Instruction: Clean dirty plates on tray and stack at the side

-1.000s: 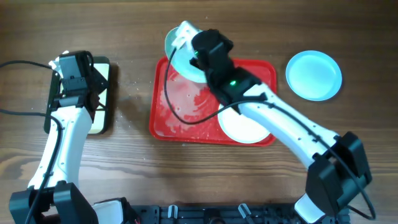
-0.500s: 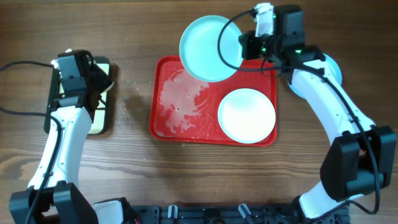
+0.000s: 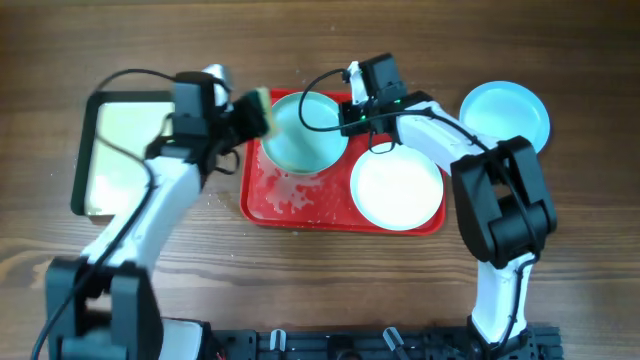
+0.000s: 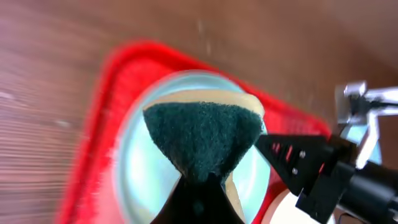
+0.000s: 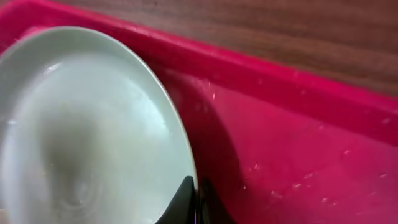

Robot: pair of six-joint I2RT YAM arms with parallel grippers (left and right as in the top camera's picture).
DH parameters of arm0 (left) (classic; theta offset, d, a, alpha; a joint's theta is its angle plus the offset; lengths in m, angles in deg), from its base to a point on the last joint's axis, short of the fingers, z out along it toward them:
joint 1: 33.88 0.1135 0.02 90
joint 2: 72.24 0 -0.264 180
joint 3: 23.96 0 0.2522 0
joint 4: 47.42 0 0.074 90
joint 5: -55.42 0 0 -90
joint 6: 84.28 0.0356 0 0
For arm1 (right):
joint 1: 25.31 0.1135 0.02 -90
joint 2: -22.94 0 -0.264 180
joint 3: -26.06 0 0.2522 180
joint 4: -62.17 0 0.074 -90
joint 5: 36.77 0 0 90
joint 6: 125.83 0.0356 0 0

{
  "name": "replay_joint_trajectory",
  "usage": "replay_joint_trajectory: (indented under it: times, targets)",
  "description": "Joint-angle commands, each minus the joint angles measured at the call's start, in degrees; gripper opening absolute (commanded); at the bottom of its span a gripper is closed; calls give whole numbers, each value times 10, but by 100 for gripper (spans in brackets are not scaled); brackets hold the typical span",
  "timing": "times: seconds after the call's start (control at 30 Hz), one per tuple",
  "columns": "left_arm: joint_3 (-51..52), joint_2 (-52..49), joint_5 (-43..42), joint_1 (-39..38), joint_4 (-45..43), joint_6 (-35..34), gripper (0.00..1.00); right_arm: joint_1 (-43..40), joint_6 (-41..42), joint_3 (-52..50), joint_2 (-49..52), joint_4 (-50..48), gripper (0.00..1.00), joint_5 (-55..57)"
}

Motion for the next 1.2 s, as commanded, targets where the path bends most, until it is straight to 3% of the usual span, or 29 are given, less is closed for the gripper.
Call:
replay_joint_trajectory:
  times: [0.0,0.23,0.3,0.43,0.6,0.8,0.97,1.17]
  targets:
    - [3,-85,-5,-55,-37,-21,4,7,13,2,19,11,4,29]
    - [3,-162,51,-105,-42,-13,4,7,15,2,19,10,4,17]
    - [3,-162,80,-105,-24,39,4,7,16,2,19,9,4,17]
    - [3,-162,315,-105,5,70,4,8,16,2,19,9,4,17]
    - [-3,-136,501,-105,-21,70,4,7,13,2,19,9,4,17]
    - [-5,-23,476,-97,-43,25,4,10,-15,2,16,-7,4,15]
    - [-4,56,384,0,-30,20,4,63,-169,4,-56,-43,4,67]
    - [-4,57,333,137,70,7,4,189,-471,4,-161,-150,4,354]
